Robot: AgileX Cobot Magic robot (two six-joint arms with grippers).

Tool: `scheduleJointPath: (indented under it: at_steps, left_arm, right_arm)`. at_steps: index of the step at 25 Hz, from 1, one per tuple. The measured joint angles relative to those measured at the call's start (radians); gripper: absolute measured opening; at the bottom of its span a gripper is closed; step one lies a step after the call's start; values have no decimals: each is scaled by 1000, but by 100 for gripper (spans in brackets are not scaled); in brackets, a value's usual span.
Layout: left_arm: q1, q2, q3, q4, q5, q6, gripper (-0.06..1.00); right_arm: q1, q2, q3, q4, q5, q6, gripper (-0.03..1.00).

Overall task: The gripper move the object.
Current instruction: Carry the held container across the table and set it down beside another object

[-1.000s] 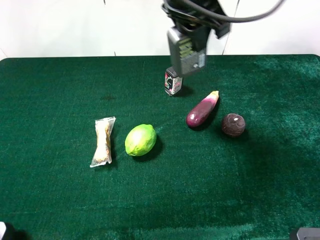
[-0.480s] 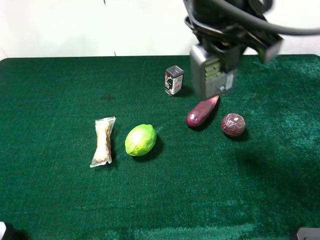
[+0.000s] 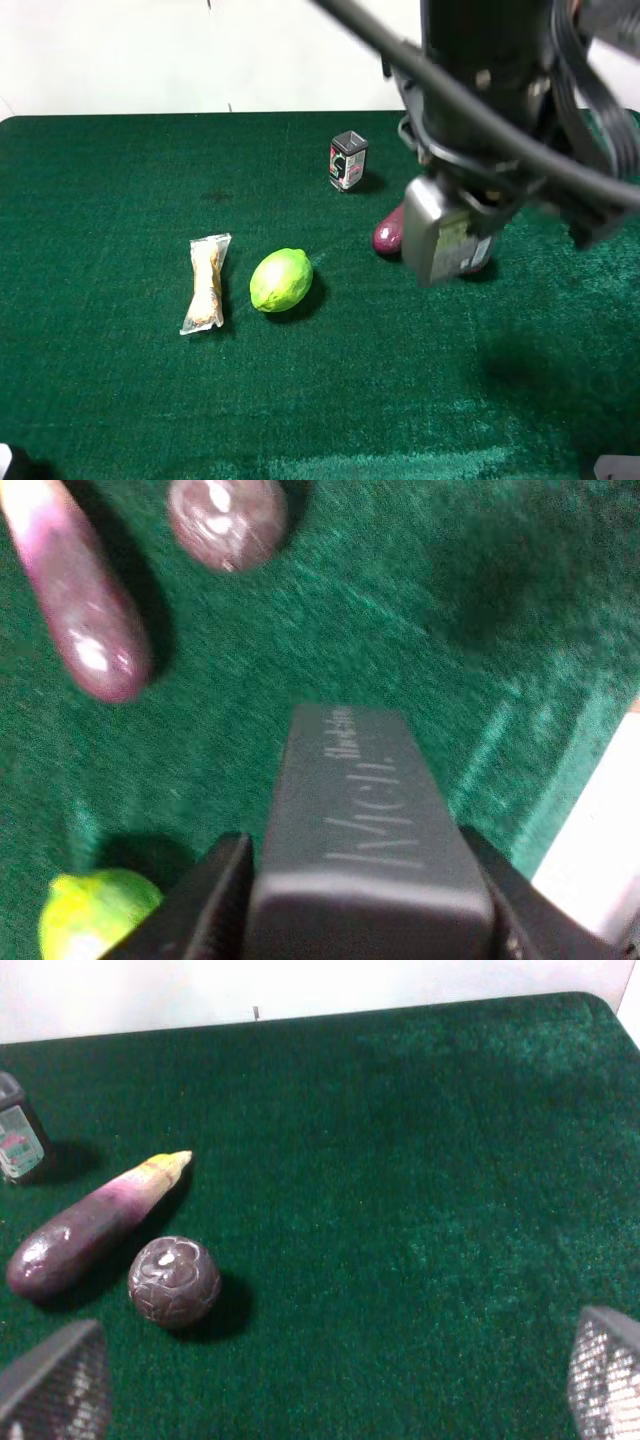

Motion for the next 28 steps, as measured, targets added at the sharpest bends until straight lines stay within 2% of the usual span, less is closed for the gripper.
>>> scheduleJointPath:
  at_steps: [6, 13, 19, 28]
  left_arm:
    - [-1, 0, 97, -25, -1, -11, 43]
    - [-1, 0, 186, 38, -2, -17, 43]
    - [0, 0, 251, 49, -13, -22, 43]
    - [18, 0, 355, 57, -175, -47, 43]
  right_arm:
    - [0, 0, 0, 0, 0, 0, 70]
    - [0, 0, 0, 0, 0, 0, 70]
    - [0, 0, 0, 0, 0, 0, 70]
    - [0, 0, 0, 0, 0, 0, 70]
